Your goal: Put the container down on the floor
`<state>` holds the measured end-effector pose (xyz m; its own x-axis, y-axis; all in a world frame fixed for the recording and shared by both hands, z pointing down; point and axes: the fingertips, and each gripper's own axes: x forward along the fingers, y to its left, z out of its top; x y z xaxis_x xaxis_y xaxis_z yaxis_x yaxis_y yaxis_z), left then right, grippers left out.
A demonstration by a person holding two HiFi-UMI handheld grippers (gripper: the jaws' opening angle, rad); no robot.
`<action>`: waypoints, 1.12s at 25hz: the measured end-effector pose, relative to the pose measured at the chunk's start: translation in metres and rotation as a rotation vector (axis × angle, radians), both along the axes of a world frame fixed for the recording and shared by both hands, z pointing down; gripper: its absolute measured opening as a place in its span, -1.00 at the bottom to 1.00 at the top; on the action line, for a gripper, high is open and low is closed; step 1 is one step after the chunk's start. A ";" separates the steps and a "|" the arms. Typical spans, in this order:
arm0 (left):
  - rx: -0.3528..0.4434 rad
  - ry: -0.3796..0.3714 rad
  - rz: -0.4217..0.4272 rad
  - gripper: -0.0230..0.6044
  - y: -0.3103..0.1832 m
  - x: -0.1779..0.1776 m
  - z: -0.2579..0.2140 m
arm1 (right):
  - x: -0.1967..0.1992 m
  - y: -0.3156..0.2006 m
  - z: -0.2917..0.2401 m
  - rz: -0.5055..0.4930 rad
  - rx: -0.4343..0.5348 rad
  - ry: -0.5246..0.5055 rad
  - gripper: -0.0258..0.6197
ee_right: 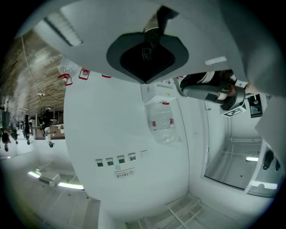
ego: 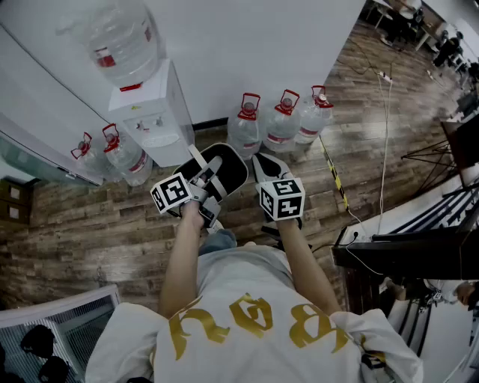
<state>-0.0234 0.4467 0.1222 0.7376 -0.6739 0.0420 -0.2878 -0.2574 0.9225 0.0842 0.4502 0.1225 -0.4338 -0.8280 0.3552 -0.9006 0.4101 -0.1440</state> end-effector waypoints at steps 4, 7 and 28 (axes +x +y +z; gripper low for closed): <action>-0.009 0.002 -0.021 -0.73 0.002 -0.003 0.001 | 0.002 0.003 -0.002 -0.001 0.008 -0.011 -0.84; -0.034 0.001 -0.043 -0.73 0.006 -0.007 0.004 | 0.003 0.007 0.000 -0.008 -0.003 -0.010 -0.84; -0.081 0.003 -0.064 -0.73 -0.077 -0.019 0.031 | -0.004 -0.078 0.027 -0.009 -0.037 -0.030 -0.84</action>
<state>-0.0428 0.3701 0.1532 0.6935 -0.7140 0.0963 -0.2987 -0.1634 0.9403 0.0801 0.3720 0.1492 -0.4519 -0.8108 0.3721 -0.8921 0.4118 -0.1862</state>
